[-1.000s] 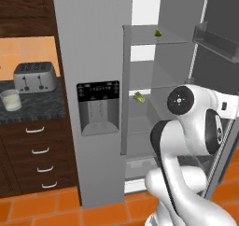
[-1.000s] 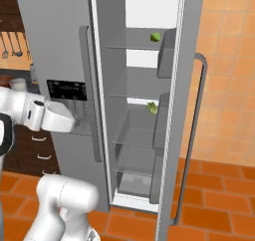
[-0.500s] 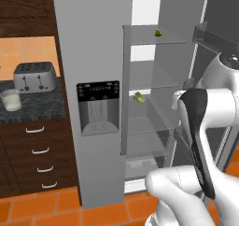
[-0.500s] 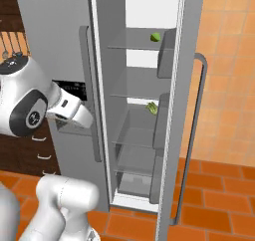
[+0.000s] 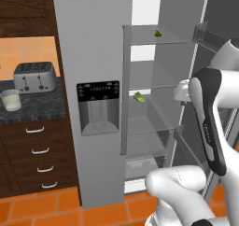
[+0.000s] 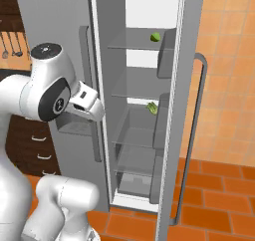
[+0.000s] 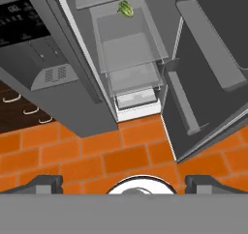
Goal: Grab a lemon wedge from the fridge and one ice cube from the ice bowl, and put them in the glass of lemonade.
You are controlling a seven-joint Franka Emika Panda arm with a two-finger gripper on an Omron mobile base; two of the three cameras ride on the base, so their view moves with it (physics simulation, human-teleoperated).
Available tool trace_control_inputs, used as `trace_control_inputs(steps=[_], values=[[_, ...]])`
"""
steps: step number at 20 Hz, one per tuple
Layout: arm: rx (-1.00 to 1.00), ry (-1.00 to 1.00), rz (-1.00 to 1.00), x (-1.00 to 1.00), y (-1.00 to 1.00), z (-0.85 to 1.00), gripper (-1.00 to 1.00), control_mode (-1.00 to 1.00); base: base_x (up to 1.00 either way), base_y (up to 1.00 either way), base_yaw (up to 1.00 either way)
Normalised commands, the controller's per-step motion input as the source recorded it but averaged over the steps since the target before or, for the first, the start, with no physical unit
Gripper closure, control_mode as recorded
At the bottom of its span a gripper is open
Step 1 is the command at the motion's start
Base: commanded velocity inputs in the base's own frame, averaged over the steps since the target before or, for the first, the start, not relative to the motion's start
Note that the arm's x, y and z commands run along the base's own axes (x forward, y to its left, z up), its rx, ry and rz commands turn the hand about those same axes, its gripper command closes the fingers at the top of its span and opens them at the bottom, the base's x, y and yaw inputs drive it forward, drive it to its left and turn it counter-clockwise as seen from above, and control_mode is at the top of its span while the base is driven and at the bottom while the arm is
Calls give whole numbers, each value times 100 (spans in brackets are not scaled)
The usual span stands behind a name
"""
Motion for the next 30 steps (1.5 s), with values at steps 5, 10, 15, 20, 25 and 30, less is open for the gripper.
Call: trace_control_inputs(steps=[5, 10, 15, 20, 25, 30], values=[[0, 0, 1, 53, -24, -2, -100, -100, 0, 0, 0], [0, 0, 0, 0, 0, 0, -100, 100, 79, -34, 2], [0, 0, 0, 0, 0, 0, -100, 100, 84, -33, 2], [0, -4, 0, 0, -5, 11, -100, -100, 32, -42, 2], [-2, -53, 0, -7, -24, 97, -100, -100, 0, 0, 0], [-11, -52, 2, 23, 1, 98, -100, -100, 0, 0, 0]])
